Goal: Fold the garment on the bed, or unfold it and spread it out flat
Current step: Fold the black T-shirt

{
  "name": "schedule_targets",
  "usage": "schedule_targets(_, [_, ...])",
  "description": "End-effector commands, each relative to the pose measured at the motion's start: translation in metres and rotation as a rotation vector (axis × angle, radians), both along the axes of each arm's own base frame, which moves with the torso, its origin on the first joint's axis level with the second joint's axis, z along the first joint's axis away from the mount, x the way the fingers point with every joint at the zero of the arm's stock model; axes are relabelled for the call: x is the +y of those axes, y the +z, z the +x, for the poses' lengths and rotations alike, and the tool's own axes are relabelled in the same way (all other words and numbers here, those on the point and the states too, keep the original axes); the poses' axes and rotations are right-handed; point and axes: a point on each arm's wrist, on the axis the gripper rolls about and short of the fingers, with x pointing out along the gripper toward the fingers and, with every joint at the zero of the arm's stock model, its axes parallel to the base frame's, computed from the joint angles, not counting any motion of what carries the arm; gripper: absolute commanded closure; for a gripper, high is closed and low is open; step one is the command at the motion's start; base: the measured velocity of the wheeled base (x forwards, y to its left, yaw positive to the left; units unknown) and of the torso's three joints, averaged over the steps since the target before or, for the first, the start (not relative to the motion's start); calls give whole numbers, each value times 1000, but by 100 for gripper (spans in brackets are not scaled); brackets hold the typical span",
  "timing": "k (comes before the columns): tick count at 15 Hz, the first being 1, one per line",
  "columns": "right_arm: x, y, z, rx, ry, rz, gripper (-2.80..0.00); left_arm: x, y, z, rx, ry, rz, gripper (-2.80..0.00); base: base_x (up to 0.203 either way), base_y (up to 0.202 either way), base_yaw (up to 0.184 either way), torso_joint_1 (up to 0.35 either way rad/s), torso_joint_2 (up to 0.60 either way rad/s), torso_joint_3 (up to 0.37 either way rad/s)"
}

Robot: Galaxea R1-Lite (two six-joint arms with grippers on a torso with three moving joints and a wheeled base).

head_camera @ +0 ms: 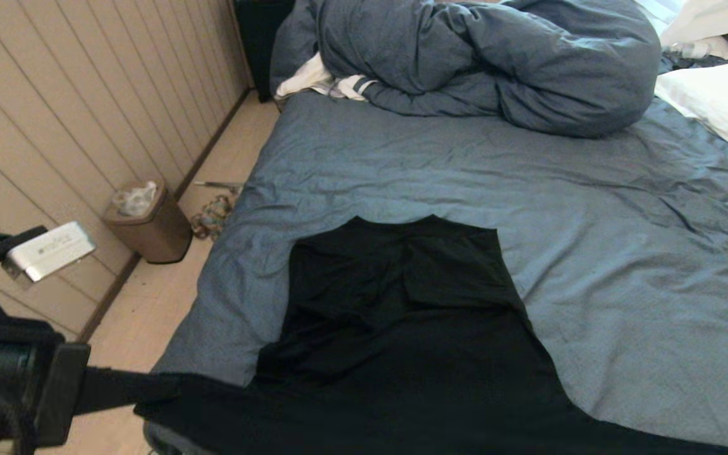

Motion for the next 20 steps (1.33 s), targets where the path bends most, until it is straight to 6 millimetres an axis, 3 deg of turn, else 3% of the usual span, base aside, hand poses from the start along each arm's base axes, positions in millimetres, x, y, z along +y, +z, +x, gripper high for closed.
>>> schedule_targets(1, [2, 0, 40, 33, -21, -6, 0, -8, 3, 32, 18, 44, 5, 0, 0, 0, 0, 0, 0, 0])
schedule_targets(6, [-10, 18, 139, -99, -147, 2, 0, -8, 13, 133, -53, 188, -33, 0, 0, 0, 0, 0, 0, 0])
schedule_targets(9, [-14, 18, 190, -135, -164, 9, 0, -6, 22, 180, -112, 219, -67, 0, 0, 0, 0, 0, 0, 0])
schedule_targets(15, [-17, 12, 278, -168, -193, 24, 0, -20, 10, 251, -134, 214, -91, 0, 0, 0, 0, 0, 0, 0])
schedule_targets(20, [-17, -15, 336, -144, -208, 7, 0, -27, -16, 294, -120, 218, -87, 0, 0, 0, 0, 0, 0, 0])
